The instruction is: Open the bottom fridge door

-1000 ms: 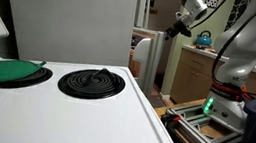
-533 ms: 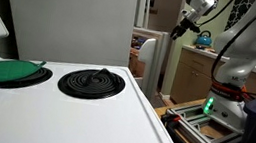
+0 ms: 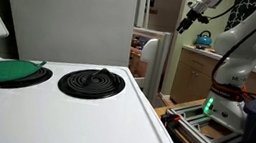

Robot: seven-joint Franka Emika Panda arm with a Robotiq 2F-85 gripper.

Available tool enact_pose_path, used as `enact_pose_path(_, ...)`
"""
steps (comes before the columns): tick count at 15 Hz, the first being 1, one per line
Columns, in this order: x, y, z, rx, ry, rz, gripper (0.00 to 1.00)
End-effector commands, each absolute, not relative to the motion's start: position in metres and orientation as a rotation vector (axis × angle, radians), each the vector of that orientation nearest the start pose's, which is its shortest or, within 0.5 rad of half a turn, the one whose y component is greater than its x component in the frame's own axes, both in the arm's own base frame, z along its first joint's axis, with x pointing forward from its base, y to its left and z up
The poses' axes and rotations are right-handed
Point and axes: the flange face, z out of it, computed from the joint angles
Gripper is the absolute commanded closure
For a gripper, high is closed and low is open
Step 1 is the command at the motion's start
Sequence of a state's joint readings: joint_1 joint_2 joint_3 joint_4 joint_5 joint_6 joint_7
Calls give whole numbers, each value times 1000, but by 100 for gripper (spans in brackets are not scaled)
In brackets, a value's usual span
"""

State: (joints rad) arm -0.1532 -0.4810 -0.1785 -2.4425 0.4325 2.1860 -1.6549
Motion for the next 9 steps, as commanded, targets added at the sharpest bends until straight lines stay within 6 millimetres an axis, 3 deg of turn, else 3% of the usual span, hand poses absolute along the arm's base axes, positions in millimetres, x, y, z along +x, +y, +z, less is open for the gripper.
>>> enact_pose_path(1,407,-129,495,-2511,-1570,-746,0)
enact_pose_path(5,409,-129,491,-2507,-1566,-734,0)
enact_pose_path(9,402,-145,505,-2528,-1457,-737,0)
